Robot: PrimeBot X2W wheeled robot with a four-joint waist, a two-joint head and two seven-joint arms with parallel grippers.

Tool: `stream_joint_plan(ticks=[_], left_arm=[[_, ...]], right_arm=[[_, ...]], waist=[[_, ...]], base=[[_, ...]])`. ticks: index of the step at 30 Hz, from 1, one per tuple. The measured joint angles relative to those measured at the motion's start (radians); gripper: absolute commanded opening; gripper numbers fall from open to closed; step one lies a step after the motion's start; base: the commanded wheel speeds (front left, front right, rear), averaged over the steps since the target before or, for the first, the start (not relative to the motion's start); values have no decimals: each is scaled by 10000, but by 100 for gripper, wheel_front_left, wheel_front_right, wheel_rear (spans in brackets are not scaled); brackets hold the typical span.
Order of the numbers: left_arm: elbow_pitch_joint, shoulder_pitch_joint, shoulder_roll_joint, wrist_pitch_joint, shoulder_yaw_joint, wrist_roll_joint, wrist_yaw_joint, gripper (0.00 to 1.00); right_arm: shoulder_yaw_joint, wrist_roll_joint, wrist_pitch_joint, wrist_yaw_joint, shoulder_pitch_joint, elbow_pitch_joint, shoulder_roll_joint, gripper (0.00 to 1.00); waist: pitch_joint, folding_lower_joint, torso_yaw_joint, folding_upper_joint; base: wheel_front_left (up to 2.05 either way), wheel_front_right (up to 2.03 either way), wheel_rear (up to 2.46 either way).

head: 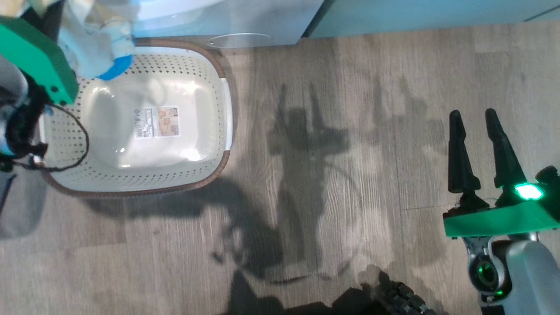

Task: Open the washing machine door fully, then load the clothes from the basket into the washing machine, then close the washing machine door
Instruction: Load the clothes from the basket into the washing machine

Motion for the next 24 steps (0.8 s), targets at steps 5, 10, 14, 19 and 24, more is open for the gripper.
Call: stream_joint_plan(ticks=[5, 10, 14, 19, 24], left_arm=[[23, -771, 169, 828, 213, -458, 111, 0], [527, -1592, 374, 1108, 431, -525, 190, 0], [1294, -2285, 460, 1147, 600, -525, 261, 0], [2167, -3004, 481, 1034, 679, -477, 265, 0], [2849, -3919, 512, 920, 619, -190, 257, 0]], right_arm=[[140, 224, 0, 0, -19, 13, 0, 100], [224, 320, 0, 0, -33, 17, 0, 100], [387, 428, 0, 0, -37, 27, 0, 100], [491, 539, 0, 0, -39, 31, 2, 100], [669, 719, 0, 0, -44, 38, 2, 100]], waist=[[100, 0, -296, 0], [195, 1, -553, 0], [278, 1, -836, 0], [392, 1, -1181, 0], [554, 1, -1557, 0]], base=[[0, 0, 0], [0, 0, 0], [0, 0, 0], [0, 0, 0], [0, 0, 0]])
